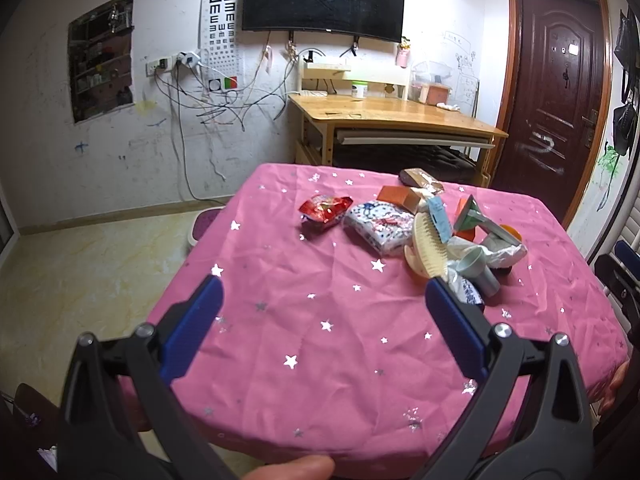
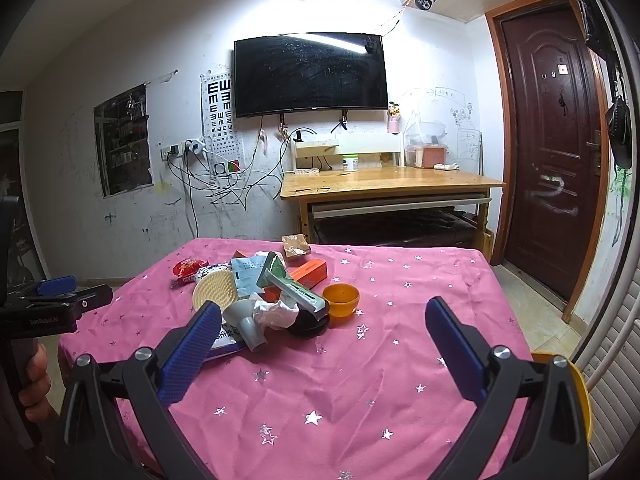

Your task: Collect trash

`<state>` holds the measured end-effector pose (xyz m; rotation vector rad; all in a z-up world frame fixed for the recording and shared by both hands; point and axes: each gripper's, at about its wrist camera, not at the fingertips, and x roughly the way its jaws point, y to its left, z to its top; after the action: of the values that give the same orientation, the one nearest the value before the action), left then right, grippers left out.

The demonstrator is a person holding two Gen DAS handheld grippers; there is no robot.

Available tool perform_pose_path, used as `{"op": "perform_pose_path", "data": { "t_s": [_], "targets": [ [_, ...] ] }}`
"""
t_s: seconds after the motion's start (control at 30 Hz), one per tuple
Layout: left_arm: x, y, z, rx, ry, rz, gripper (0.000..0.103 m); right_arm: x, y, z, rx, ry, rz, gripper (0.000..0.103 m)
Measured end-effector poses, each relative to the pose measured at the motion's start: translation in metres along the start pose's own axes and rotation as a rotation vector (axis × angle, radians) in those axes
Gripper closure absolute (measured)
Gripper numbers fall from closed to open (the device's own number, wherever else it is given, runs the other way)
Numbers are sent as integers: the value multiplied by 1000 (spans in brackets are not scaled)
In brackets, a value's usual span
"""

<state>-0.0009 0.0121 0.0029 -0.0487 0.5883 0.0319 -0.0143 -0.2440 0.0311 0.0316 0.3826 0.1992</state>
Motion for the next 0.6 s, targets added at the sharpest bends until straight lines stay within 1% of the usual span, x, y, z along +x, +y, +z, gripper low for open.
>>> {"op": "perform_pose_path", "data": {
  "t_s": [0.6],
  "targets": [
    [0,0,0,0,1,-1,6,5,0,-3,-4,4,2,8]
  ]
}}
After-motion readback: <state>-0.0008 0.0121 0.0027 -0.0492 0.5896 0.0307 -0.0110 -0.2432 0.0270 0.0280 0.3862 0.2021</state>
